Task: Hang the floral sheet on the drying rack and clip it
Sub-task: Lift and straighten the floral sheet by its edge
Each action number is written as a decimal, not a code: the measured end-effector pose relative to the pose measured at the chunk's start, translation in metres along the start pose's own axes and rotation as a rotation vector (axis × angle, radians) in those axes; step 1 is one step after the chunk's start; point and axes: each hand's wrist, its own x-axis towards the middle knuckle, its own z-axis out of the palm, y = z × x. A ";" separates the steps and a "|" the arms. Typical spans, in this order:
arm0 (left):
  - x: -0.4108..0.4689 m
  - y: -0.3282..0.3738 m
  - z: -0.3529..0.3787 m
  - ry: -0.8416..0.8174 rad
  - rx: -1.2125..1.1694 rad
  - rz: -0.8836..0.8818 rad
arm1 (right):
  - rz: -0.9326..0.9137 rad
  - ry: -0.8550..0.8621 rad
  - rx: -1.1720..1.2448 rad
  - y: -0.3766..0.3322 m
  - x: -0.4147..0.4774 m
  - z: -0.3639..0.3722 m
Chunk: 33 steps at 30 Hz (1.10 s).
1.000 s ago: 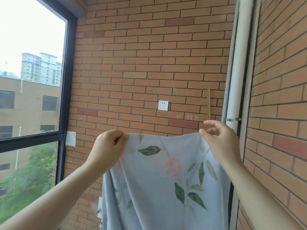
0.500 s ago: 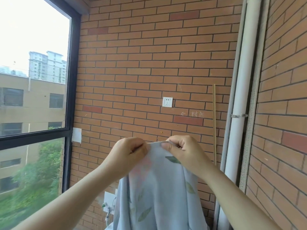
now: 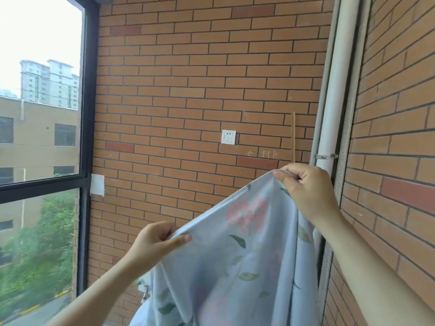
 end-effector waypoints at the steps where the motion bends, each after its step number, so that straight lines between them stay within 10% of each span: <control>1: 0.005 0.011 -0.008 0.023 -0.031 0.006 | 0.029 0.008 -0.034 0.008 -0.001 -0.001; 13: 0.030 0.112 -0.033 0.227 0.024 0.049 | 0.274 -0.028 -0.181 0.027 -0.008 -0.002; 22: 0.017 0.111 0.012 0.070 0.028 0.095 | 0.210 -0.496 0.355 -0.026 -0.049 0.038; 33: 0.008 0.107 0.002 -0.015 0.005 0.120 | 0.183 -0.599 0.539 -0.030 -0.051 0.057</control>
